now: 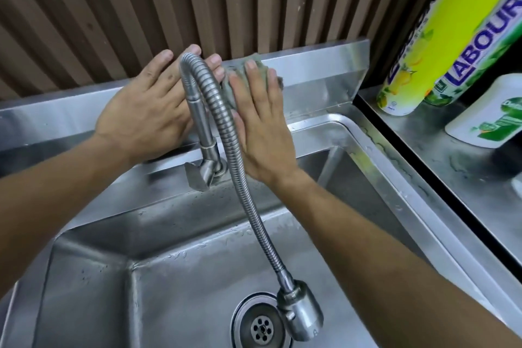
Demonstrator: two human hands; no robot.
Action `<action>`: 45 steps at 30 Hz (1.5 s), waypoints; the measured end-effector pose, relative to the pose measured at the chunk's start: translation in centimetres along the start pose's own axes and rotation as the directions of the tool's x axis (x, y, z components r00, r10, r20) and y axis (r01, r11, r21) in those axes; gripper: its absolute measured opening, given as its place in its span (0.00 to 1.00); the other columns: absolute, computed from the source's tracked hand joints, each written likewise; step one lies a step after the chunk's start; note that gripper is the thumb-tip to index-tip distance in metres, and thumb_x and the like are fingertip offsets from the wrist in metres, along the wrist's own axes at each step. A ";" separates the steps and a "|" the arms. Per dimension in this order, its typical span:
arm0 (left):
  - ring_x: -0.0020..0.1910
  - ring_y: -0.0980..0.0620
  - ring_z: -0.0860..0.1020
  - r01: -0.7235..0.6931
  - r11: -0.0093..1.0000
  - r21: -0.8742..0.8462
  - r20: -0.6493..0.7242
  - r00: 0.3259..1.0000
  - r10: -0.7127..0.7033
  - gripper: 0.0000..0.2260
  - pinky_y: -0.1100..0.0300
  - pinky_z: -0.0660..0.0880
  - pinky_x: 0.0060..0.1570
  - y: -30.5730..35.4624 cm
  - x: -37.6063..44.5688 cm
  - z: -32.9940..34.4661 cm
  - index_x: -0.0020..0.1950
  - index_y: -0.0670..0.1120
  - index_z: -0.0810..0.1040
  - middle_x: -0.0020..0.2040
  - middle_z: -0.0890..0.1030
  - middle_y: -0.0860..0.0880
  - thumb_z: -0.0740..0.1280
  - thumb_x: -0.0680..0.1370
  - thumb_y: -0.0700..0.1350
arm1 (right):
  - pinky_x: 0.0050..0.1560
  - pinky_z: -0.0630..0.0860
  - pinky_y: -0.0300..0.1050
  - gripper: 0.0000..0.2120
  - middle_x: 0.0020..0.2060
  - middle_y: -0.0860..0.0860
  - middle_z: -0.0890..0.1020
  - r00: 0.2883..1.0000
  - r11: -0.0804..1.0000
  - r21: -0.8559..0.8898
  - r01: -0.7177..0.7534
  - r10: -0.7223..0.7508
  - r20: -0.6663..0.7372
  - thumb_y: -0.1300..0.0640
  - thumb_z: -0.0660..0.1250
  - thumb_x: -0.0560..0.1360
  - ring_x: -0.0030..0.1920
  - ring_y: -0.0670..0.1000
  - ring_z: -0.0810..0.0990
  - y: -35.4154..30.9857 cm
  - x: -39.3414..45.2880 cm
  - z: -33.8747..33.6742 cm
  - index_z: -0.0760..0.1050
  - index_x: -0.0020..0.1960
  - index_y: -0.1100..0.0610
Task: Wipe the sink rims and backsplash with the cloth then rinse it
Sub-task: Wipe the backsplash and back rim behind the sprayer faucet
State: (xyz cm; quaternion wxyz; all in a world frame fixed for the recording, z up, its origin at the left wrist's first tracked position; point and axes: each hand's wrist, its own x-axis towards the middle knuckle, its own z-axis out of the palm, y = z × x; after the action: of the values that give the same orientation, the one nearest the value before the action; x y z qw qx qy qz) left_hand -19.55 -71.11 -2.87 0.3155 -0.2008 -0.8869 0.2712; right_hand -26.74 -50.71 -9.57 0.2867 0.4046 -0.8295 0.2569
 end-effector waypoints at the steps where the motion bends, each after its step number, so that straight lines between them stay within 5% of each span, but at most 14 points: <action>1: 0.83 0.36 0.53 0.002 1.000 -0.012 0.005 1.000 -0.002 0.30 0.40 0.50 0.81 0.0 0.0 0.0 0.85 0.40 0.48 0.84 0.53 0.41 0.58 0.87 0.46 | 0.82 0.46 0.65 0.27 0.82 0.65 0.53 0.999 1.000 -0.005 -0.013 0.013 -0.032 0.55 0.54 0.86 0.83 0.66 0.48 1.4 0.2 -0.3 0.55 0.83 0.63; 4: 0.83 0.36 0.52 0.006 0.999 -0.039 0.024 1.000 -0.006 0.29 0.39 0.50 0.81 0.0 0.0 0.1 0.85 0.41 0.48 0.85 0.53 0.40 0.56 0.87 0.46 | 0.82 0.33 0.50 0.26 0.82 0.65 0.50 0.895 0.923 0.137 -0.359 0.382 -0.229 0.56 0.51 0.87 0.83 0.65 0.45 5.8 1.5 -2.2 0.52 0.83 0.65; 6: 0.83 0.36 0.52 0.007 0.999 -0.039 0.016 1.000 -0.006 0.28 0.38 0.50 0.81 0.1 0.0 0.1 0.85 0.40 0.49 0.84 0.53 0.40 0.56 0.88 0.47 | 0.74 0.28 0.34 0.27 0.83 0.63 0.47 0.640 0.698 0.416 -0.583 0.710 -0.293 0.55 0.49 0.88 0.83 0.62 0.42 7.8 3.0 -3.3 0.48 0.83 0.64; 9: 0.83 0.37 0.51 0.013 0.998 -0.066 0.032 0.999 -0.011 0.28 0.39 0.47 0.81 0.1 0.0 0.1 0.85 0.41 0.49 0.85 0.52 0.41 0.54 0.88 0.48 | 0.78 0.34 0.41 0.28 0.83 0.60 0.47 0.222 0.249 0.743 -0.621 0.965 -0.138 0.55 0.51 0.88 0.83 0.57 0.43 6.2 6.0 -3.8 0.47 0.83 0.62; 11: 0.83 0.37 0.50 0.019 0.997 -0.075 0.034 0.999 -0.016 0.28 0.40 0.46 0.81 0.0 -0.1 0.2 0.85 0.41 0.49 0.85 0.52 0.41 0.53 0.88 0.49 | 0.80 0.35 0.48 0.29 0.83 0.60 0.44 0.139 0.085 0.773 -0.628 0.990 0.004 0.53 0.49 0.88 0.83 0.56 0.41 2.2 6.6 -3.1 0.44 0.84 0.63; 14: 0.84 0.37 0.50 0.025 0.998 -0.066 0.030 0.999 -0.023 0.28 0.40 0.47 0.81 0.0 -0.2 0.2 0.85 0.42 0.49 0.85 0.52 0.41 0.54 0.88 0.48 | 0.80 0.30 0.50 0.32 0.81 0.55 0.30 0.399 0.202 0.659 -0.724 0.902 0.163 0.49 0.45 0.88 0.81 0.50 0.28 -4.4 4.2 -0.7 0.30 0.81 0.61; 17: 0.83 0.37 0.51 0.031 0.997 -0.065 0.032 0.999 -0.029 0.28 0.39 0.47 0.81 0.1 0.0 0.3 0.85 0.42 0.49 0.85 0.53 0.41 0.54 0.88 0.48 | 0.81 0.30 0.49 0.34 0.80 0.53 0.29 0.494 0.263 0.662 -0.701 0.850 0.186 0.48 0.46 0.88 0.79 0.47 0.26 -4.4 3.0 -0.6 0.28 0.80 0.60; 23: 0.83 0.38 0.51 0.039 0.998 -0.049 0.027 0.999 -0.037 0.27 0.39 0.49 0.81 0.3 -0.1 0.3 0.85 0.42 0.49 0.85 0.53 0.43 0.53 0.88 0.50 | 0.81 0.35 0.52 0.30 0.83 0.63 0.44 0.219 0.246 0.703 -0.667 0.967 -0.131 0.55 0.49 0.87 0.83 0.57 0.40 5.1 5.4 -3.9 0.42 0.82 0.67; 26: 0.83 0.38 0.52 0.033 0.999 -0.021 0.025 0.999 -0.033 0.27 0.39 0.48 0.81 0.2 -0.1 0.4 0.85 0.41 0.49 0.85 0.53 0.42 0.52 0.89 0.50 | 0.82 0.35 0.57 0.29 0.82 0.65 0.43 0.571 0.599 0.504 -0.622 0.787 -0.231 0.58 0.50 0.87 0.83 0.62 0.38 3.6 3.3 -2.6 0.45 0.83 0.65; 28: 0.83 0.37 0.53 0.031 0.999 0.006 0.014 0.999 -0.031 0.27 0.39 0.47 0.80 0.2 0.0 0.3 0.85 0.41 0.49 0.84 0.54 0.41 0.52 0.89 0.49 | 0.82 0.38 0.63 0.27 0.82 0.67 0.48 0.869 0.887 0.262 -0.380 0.440 -0.227 0.61 0.53 0.86 0.82 0.67 0.42 2.0 2.0 -1.6 0.51 0.82 0.66; 30: 0.83 0.37 0.54 0.046 0.999 0.028 0.003 0.999 -0.046 0.28 0.41 0.46 0.81 0.4 0.3 0.1 0.85 0.40 0.49 0.84 0.55 0.40 0.53 0.88 0.49 | 0.82 0.42 0.63 0.27 0.81 0.67 0.55 0.987 0.993 0.078 -0.091 0.100 -0.126 0.61 0.56 0.85 0.82 0.69 0.48 1.8 1.5 -1.7 0.56 0.82 0.66; 36: 0.83 0.38 0.52 0.130 0.992 0.007 0.078 0.988 -0.130 0.27 0.42 0.49 0.82 0.1 -1.3 -0.6 0.85 0.40 0.48 0.84 0.53 0.39 0.47 0.88 0.51 | 0.83 0.42 0.54 0.28 0.83 0.59 0.54 0.872 0.870 -0.167 0.463 -0.414 0.261 0.58 0.60 0.86 0.83 0.60 0.49 9.2 1.1 -5.4 0.55 0.83 0.60; 41: 0.83 0.40 0.53 0.277 0.961 0.012 0.096 0.956 -0.277 0.26 0.43 0.51 0.82 0.4 -5.1 -1.5 0.85 0.43 0.50 0.85 0.53 0.43 0.50 0.89 0.49 | 0.83 0.46 0.59 0.28 0.82 0.59 0.55 0.830 0.804 -0.225 0.551 -0.499 0.249 0.57 0.59 0.86 0.82 0.64 0.52 8.1 4.1 -5.6 0.55 0.83 0.58; 45: 0.84 0.41 0.48 0.383 0.924 0.023 0.163 0.910 -0.381 0.26 0.45 0.45 0.82 1.2 -7.4 -2.4 0.85 0.46 0.45 0.85 0.49 0.44 0.49 0.89 0.49 | 0.80 0.58 0.65 0.23 0.80 0.61 0.63 0.664 0.650 -0.138 0.747 -0.720 0.202 0.57 0.56 0.88 0.81 0.64 0.60 1.9 5.2 -2.4 0.60 0.82 0.61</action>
State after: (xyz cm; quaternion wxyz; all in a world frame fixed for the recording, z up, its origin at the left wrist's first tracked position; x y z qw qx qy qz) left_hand -12.37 -73.21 -5.33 0.2874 -0.0019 -0.9331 0.2160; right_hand -30.35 -50.86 -4.70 0.3529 0.6891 -0.6330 0.0036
